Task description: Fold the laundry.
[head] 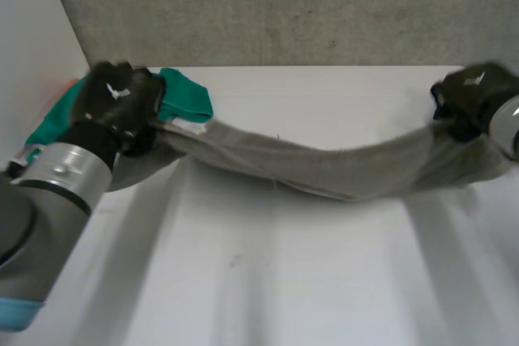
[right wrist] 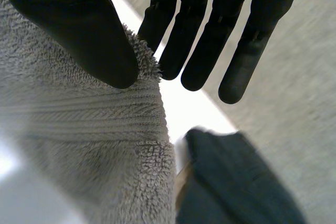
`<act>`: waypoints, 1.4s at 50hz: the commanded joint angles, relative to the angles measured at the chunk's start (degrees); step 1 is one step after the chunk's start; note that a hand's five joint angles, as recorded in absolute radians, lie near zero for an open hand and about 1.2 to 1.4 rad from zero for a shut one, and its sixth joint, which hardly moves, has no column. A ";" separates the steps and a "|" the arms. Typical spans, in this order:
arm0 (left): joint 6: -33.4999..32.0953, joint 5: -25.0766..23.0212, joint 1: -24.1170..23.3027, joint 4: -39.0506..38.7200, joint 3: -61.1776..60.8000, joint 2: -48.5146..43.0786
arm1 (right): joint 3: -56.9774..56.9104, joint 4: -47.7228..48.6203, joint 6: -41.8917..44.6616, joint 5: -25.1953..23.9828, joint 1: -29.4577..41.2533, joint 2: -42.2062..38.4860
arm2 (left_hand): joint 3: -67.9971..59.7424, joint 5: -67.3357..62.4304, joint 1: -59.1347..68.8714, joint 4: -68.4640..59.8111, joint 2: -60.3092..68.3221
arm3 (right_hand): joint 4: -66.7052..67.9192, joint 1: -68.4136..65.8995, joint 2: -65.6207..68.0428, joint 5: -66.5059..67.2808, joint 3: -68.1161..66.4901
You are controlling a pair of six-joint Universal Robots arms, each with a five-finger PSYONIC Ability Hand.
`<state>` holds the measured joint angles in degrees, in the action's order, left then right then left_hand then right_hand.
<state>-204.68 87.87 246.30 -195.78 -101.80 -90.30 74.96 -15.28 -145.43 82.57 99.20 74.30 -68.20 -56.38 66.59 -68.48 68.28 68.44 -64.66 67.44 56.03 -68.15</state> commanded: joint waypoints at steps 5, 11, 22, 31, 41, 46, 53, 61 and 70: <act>6.05 -2.18 -0.73 5.14 3.54 4.70 | -13.33 -1.87 -1.62 -3.99 4.24 -9.40 | -11.80 -13.62 13.41 -11.52 11.72 | 11.56 -15.34 12.56 13.97 -11.85; 6.05 -0.42 -1.96 5.85 3.72 1.27 | -21.07 14.52 0.41 -3.56 7.05 -24.34 | -11.80 -13.62 13.41 -11.52 11.72 | 11.56 -15.34 12.56 13.97 -11.85; 6.05 0.55 -4.78 6.29 3.28 0.83 | -19.16 30.24 -4.25 -2.07 10.67 -33.71 | -11.80 -13.62 13.41 -11.52 11.72 | -58.44 54.66 -57.44 -56.03 58.15; 6.49 0.29 -5.04 7.43 5.47 4.34 | -8.79 9.24 -11.36 9.62 10.23 -16.75 | -11.80 -13.62 13.41 -11.52 11.72 | -58.44 54.66 -57.44 -56.03 58.15; 7.19 0.20 -6.71 10.24 10.22 6.19 | 2.37 -2.38 -20.60 6.91 10.40 -11.19 | -11.80 -13.62 13.41 -11.52 11.72 | -55.42 51.64 -54.41 -53.01 55.13; 7.28 0.46 -7.59 10.94 12.50 6.19 | 5.37 2.17 -20.51 6.11 11.01 -14.53 | -11.80 -13.62 13.41 -11.52 11.72 | -50.20 46.42 -49.20 -47.79 49.91; 7.72 0.99 -9.08 12.88 15.93 6.28 | 6.16 13.51 -18.76 7.52 12.86 -20.68 | -11.80 -13.62 13.41 -11.52 11.72 | -48.52 44.74 -47.51 -46.11 48.23; 7.54 1.34 -8.12 13.76 15.67 6.10 | 5.90 21.43 -16.38 9.54 13.04 -21.66 | -11.80 -13.62 13.41 -11.52 11.72 | 10.94 -14.72 11.94 13.35 -11.23; 7.37 -0.68 -0.92 13.76 10.93 5.93 | 6.34 13.81 -12.18 4.54 7.77 -11.91 | -11.80 -13.62 13.41 -11.52 11.72 | 11.56 -15.34 12.56 13.97 -11.85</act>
<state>-197.20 88.73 240.96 -182.08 -88.01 -84.29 81.16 4.74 -161.08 90.80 110.59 56.37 -68.20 -56.38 66.59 -68.50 68.28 68.30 -63.19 67.20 56.25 -67.71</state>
